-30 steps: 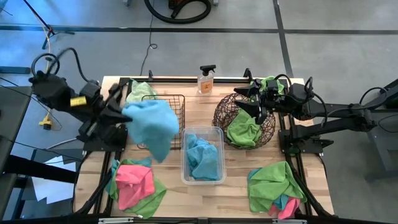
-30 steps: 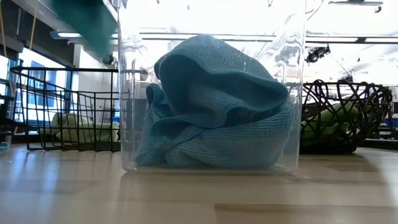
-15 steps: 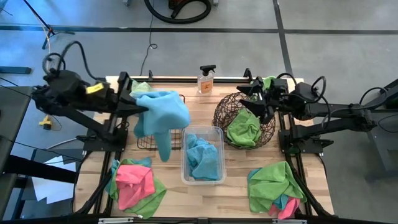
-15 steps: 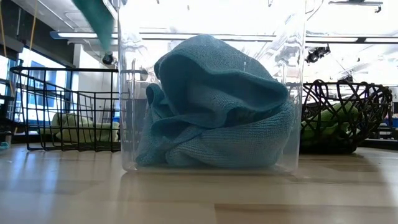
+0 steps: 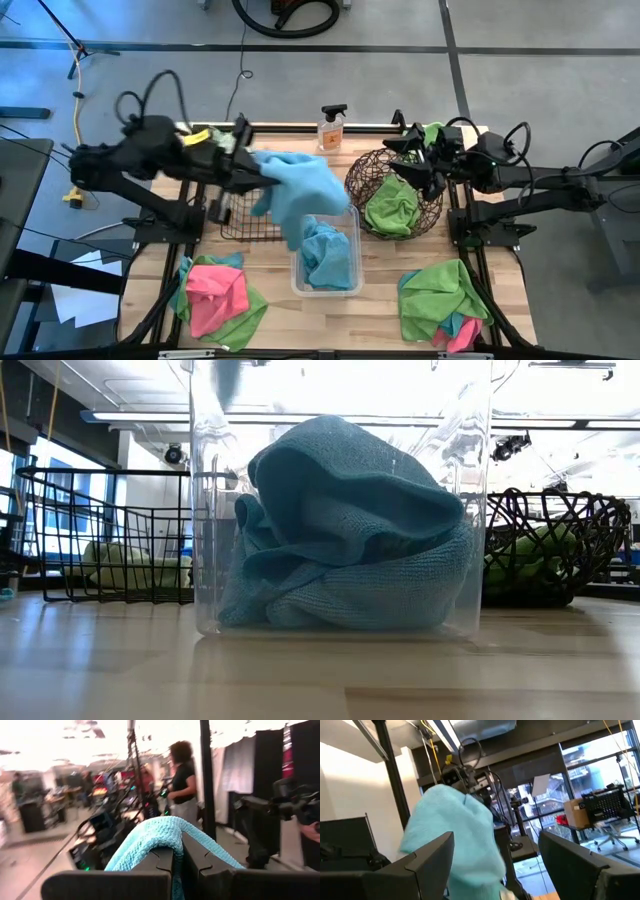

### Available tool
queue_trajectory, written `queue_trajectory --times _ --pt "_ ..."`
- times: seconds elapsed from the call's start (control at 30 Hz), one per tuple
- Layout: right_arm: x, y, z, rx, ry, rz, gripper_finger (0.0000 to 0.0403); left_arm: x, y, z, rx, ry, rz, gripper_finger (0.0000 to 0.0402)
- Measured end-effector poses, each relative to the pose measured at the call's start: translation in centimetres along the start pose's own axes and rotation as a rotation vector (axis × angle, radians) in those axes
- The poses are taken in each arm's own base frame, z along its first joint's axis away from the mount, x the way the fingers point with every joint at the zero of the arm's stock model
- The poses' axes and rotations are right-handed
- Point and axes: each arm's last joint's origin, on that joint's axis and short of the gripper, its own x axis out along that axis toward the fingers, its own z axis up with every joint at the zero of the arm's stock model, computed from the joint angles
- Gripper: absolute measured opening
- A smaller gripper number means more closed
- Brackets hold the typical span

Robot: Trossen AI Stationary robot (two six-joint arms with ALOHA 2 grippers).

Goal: Sort microfiber towel by color & place in baskets

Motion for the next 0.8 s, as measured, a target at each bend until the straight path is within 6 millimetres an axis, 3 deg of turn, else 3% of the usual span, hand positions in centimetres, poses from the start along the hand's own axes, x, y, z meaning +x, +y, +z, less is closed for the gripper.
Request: queue_trajectory --times 0.2,0.47,0.67,0.8 --pt "-0.9 0.4 1.0 -0.011 -0.037 0.012 0.0287 4.0 0.8 -2.5 -0.044 0.002 -0.126 0.0" --pt "-2.1 0.9 2.3 -0.015 -0.084 0.027 0.0287 7.5 0.3 -5.9 -0.124 0.098 -0.248 0.0" --pt "-2.4 1.0 2.4 -0.014 -0.077 0.025 0.0287 9.5 -0.6 -8.9 -0.166 0.159 -0.273 0.0" --pt "-2.5 0.9 2.2 -0.012 -0.051 0.017 0.0287 9.7 -1.1 -12.3 -0.251 0.107 -0.266 0.0"
